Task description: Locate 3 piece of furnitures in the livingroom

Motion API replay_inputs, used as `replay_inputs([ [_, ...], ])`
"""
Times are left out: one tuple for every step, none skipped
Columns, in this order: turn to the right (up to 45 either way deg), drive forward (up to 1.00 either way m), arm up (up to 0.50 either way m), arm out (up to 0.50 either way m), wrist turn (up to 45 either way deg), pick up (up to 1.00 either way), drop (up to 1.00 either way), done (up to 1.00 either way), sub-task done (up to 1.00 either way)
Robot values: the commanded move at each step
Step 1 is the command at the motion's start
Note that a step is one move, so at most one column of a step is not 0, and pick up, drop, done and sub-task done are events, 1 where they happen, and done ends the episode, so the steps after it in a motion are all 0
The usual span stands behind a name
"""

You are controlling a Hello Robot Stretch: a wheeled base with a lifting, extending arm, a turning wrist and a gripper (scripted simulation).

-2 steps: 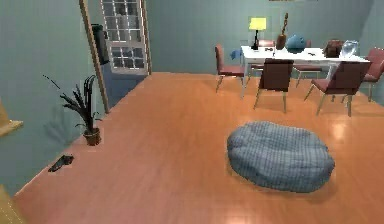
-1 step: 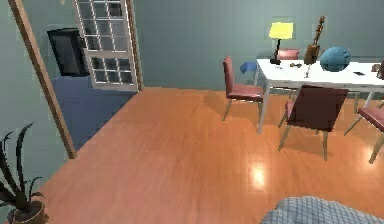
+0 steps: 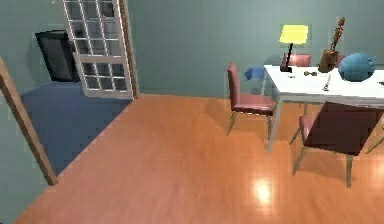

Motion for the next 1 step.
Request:
replay_inputs([
  [9.0, 0.00, 0.00, 0.00, 0.0, 0.00, 0.00, 0.00, 0.00],
])
